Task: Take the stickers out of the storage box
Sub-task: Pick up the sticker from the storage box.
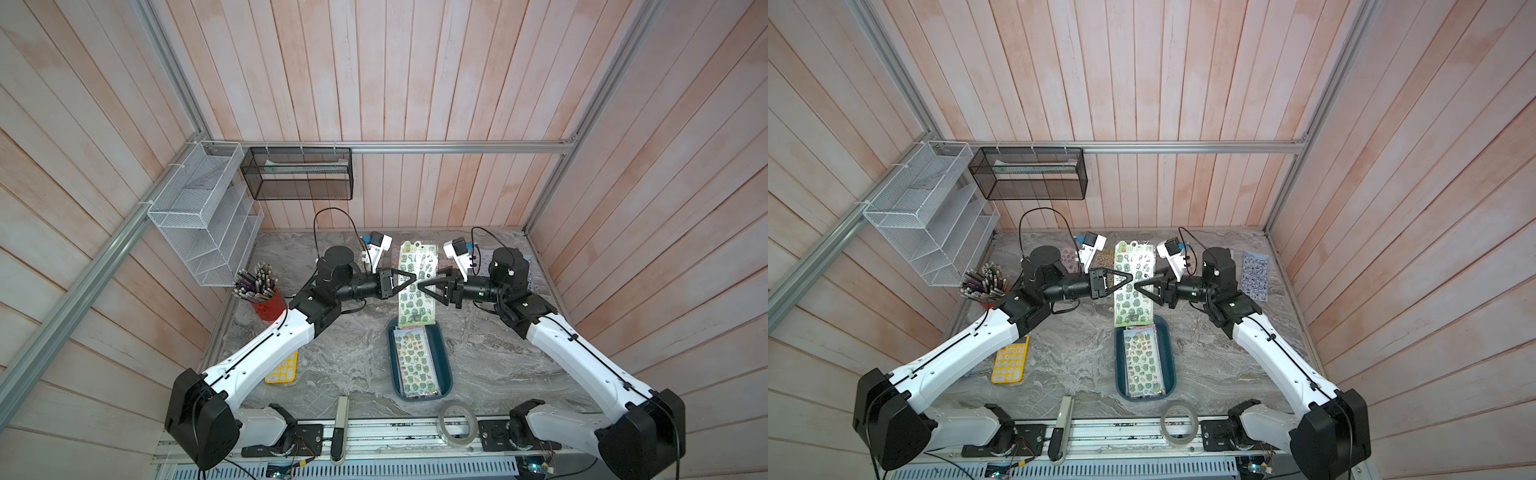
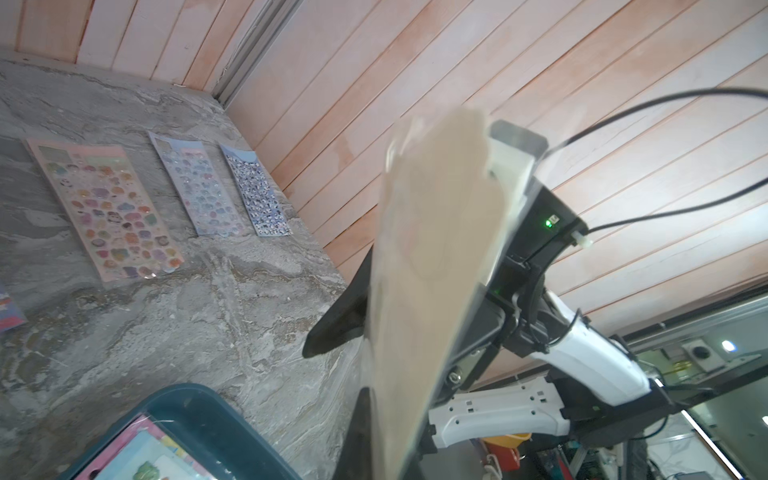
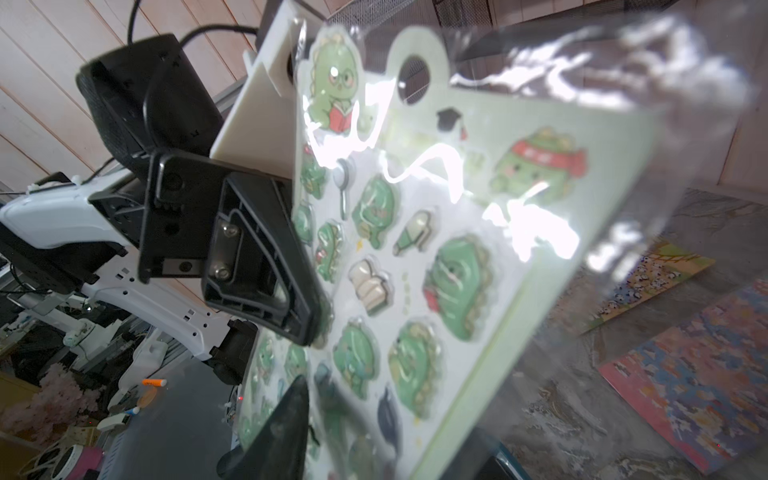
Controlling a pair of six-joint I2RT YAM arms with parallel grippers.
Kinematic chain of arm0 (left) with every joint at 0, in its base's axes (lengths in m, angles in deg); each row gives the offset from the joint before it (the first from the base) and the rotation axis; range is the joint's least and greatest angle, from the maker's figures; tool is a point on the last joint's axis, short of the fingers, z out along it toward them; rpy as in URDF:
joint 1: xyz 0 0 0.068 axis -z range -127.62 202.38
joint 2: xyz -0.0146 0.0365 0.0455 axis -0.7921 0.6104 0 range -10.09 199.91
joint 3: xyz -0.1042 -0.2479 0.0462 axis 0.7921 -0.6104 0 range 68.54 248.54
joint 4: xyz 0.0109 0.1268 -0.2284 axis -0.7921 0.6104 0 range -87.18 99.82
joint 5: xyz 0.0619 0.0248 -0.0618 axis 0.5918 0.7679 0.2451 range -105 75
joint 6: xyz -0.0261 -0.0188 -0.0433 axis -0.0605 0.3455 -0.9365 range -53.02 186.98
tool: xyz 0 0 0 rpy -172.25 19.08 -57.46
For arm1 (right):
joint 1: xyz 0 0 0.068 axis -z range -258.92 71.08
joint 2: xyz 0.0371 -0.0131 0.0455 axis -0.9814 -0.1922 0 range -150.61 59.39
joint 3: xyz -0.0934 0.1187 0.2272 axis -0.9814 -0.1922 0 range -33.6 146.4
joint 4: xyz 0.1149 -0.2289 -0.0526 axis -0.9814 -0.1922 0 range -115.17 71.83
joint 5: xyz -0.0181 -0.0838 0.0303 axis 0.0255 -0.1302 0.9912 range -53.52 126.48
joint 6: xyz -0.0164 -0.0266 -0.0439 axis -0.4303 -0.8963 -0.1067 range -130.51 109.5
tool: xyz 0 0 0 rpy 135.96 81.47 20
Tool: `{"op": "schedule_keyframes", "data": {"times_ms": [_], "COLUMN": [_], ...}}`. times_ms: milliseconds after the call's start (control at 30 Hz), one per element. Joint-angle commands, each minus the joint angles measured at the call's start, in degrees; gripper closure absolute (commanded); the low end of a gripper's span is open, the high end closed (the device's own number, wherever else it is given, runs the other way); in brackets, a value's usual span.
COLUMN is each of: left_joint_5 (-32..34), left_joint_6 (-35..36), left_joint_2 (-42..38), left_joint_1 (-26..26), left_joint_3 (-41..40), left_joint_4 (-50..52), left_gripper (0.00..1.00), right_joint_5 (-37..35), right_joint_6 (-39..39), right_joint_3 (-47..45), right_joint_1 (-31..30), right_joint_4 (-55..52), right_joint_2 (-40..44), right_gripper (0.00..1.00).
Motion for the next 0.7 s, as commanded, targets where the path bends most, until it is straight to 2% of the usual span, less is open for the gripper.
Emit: {"op": "schedule_keyframes", "data": {"times_ms": [0, 100, 233, 267, 300, 400, 433, 533, 600, 667], "left_joint_5": [1.09, 2.6, 4.13, 4.5, 5.05, 9.75, 12.44, 19.09, 21.45, 22.77], "left_joint_6": [-4.97, -5.21, -4.99, -4.88, -4.65, -3.19, -2.66, -0.6, 0.68, 1.55], "left_joint_2": [-1.25, -1.71, -2.0, -2.04, -2.24, -4.02, -5.17, -8.18, -9.61, -10.37], "left_joint_1": [0.28, 0.34, 0.3, 0.32, 0.28, 0.33, 0.27, 0.22, 0.04, 0.04], "left_joint_3": [-2.5, -3.12, -3.47, -3.51, -3.52, -4.26, -4.76, -5.76, -6.13, -6.6], "left_joint_4": [-9.38, -9.74, -9.35, -9.01, -8.45, -5.27, -3.83, 0.2, 1.99, 3.58], "left_gripper": [1.0, 1.0, 1.0, 0.96, 0.84, 0.3, 0.22, 0.1, 0.05, 0.04], "right_joint_5": [-1.9, -3.13, -4.4, -4.92, -5.92, -10.36, -12.71, -20.72, -25.96, -30.71], "right_joint_6": [6.57, 8.35, 8.36, 7.88, 6.79, 1.73, -0.07, -4.69, -6.6, -7.72], "right_joint_3": [-2.52, -3.25, -2.56, -1.99, -0.91, 3.75, 5.36, 9.14, 10.21, 10.57], "right_joint_1": [-0.14, -0.14, -0.11, -0.11, -0.11, -0.09, -0.11, -0.08, -0.05, -0.01], "right_joint_4": [7.14, 8.49, 6.38, 4.85, 1.91, -9.59, -13.91, -25.65, -30.84, -34.64], "right_joint_2": [0.88, 1.19, 1.19, 1.11, 0.87, -0.45, -1.01, -2.47, -2.76, -2.83], "right_gripper": [0.57, 0.65, 0.93, 0.98, 1.0, 1.0, 1.0, 1.0, 1.0, 1.0]}}
